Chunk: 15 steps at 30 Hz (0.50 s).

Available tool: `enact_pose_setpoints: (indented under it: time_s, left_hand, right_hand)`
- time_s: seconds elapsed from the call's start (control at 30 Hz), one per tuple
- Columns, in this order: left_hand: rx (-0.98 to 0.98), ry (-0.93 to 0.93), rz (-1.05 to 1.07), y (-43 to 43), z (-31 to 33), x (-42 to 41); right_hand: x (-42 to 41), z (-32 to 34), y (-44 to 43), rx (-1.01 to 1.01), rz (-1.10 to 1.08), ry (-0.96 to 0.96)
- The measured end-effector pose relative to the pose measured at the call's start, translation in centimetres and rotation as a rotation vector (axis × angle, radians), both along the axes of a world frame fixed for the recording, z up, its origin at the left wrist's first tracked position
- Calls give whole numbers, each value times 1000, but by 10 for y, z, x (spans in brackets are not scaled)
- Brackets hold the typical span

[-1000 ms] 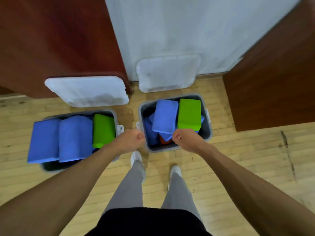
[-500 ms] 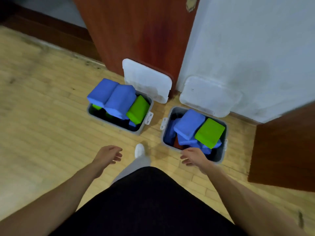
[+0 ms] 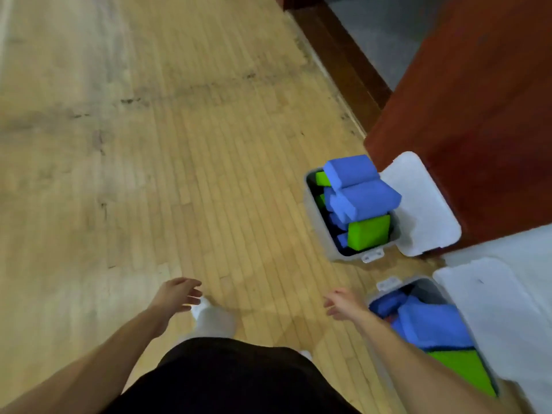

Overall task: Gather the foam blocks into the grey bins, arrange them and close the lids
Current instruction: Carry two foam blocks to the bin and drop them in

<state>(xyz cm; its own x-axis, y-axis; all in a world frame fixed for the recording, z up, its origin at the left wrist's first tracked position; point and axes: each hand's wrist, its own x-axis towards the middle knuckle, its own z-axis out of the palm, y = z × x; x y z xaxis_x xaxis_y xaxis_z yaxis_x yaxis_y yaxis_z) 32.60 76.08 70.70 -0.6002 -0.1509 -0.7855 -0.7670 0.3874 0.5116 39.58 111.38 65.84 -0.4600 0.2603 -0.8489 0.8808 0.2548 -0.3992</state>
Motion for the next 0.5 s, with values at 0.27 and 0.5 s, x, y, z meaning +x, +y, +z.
enact_pose_setpoints:
  time_s: [0.27, 0.5]
  left_hand:
    - [-13, -8, 353, -198, -16, -44]
    - [3, -2, 561, -314, -15, -98]
  right_hand:
    - [-188, 14, -201, 44, 461, -6]
    - [-330, 32, -338, 51, 699, 109]
